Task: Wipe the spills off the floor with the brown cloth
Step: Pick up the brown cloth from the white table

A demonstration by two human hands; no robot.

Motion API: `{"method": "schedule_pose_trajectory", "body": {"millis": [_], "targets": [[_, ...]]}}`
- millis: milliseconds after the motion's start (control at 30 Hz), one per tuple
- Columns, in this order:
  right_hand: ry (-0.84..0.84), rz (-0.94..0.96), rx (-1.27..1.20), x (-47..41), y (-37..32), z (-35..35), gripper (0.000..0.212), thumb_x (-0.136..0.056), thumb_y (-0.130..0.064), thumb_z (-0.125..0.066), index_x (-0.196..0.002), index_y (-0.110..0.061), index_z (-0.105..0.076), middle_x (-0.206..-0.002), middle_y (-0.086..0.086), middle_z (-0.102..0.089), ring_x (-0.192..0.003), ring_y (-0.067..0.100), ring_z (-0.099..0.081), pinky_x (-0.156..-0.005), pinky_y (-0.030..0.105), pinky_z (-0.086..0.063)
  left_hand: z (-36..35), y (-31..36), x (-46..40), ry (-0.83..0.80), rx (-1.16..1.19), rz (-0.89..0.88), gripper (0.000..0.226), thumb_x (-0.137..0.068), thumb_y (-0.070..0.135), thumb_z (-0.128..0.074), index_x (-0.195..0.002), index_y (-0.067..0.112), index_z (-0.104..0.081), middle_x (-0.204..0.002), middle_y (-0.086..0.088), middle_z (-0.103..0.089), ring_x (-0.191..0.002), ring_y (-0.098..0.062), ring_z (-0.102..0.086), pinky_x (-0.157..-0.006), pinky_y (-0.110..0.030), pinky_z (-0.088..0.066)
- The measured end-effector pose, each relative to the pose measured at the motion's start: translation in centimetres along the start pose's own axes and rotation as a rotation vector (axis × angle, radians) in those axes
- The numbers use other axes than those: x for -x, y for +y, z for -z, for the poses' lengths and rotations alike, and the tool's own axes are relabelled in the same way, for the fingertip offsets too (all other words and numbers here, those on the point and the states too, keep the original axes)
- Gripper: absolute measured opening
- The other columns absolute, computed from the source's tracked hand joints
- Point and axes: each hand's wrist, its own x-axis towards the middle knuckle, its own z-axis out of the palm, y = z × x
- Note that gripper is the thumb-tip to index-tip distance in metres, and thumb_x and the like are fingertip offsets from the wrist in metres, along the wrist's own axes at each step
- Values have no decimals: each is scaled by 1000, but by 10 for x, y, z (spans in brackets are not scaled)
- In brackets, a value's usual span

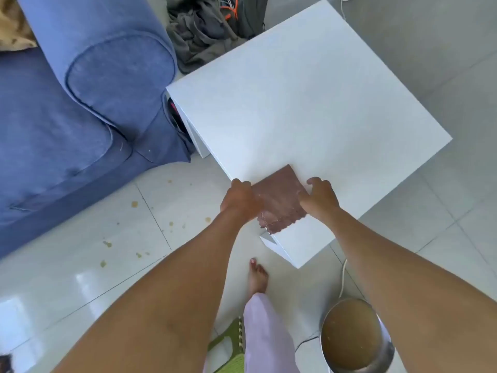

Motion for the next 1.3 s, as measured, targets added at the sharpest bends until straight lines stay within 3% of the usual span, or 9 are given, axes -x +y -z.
{"method": "schedule_pose_trajectory", "body": {"millis": [267,367,500,633,800,867,1033,1133,1300], "targets": [[85,-14,-102,-4,3,-15,23,-90,-14,-47,-107,0,-55,-104,18,-65,-95,33,-60,-76,34,-47,-23,-13,-14,160,317,133,20,-82,14,-52,-98,7,-62,-113,-11,-56,-92,-30,-63,-68,-34,-55],[108,2,-145,-1,-6,-19,22,-89,-10,-45,-104,0,-59,-98,16,-65,-84,29,-56,-73,31,-44,-25,-19,-10,172,422,161,10,-82,13,-48,-90,13,-55,-101,-6,-55,-78,-26,-59,-49,-22,-40],[120,73,-146,10,-30,-29,20,-89,-9,-47,-101,-3,-60,-86,8,-60,-77,23,-51,-67,25,-37,-21,-40,8,195,578,232,10,-81,6,-42,-87,14,-46,-69,2,-49,-61,-18,-48,-47,-24,-38],[89,178,-80,24,-68,-59,17,-86,-7,-50,-97,-4,-63,-83,7,-62,-76,23,-52,-67,24,-36,-11,-86,29,242,697,311,13,-80,4,-38,-87,12,-44,-72,-2,-52,-68,-25,-50,-56,-30,-43],[-22,326,27,46,-118,-138,10,-86,-11,-55,-89,-7,-63,-75,4,-59,-69,21,-50,-49,17,-32,-10,-184,53,302,811,450,19,-82,5,-39,-97,10,-50,-82,-7,-58,-68,-23,-50,-48,-23,-39],[-61,377,41,57,-132,-182,8,-86,-11,-57,-86,-6,-64,-72,6,-59,-67,23,-51,-52,22,-31,-16,-229,64,347,827,512,20,-82,5,-40,-98,10,-51,-84,-9,-61,-67,-23,-51,-47,-22,-38],[-185,422,91,74,-138,-300,5,-84,-15,-60,-84,-12,-64,-67,4,-58,-61,21,-52,-45,13,-33,-53,-337,75,444,857,638,19,-82,4,-42,-95,11,-54,-82,-12,-64,-69,-27,-53,-57,-26,-43],[-255,423,107,71,-126,-368,4,-84,-16,-60,-80,-17,-60,-68,4,-60,-65,24,-57,-60,23,-40,-87,-395,67,489,858,691,17,-82,4,-42,-89,17,-52,-77,-10,-61,-65,-27,-51,-55,-25,-41],[-286,429,157,34,-90,-475,3,-84,-19,-59,-81,-18,-58,-74,3,-61,-70,25,-60,-64,27,-43,-156,-475,20,499,861,733,19,-82,4,-42,-87,18,-53,-76,-14,-66,-63,-27,-55,-57,-27,-45]]}}
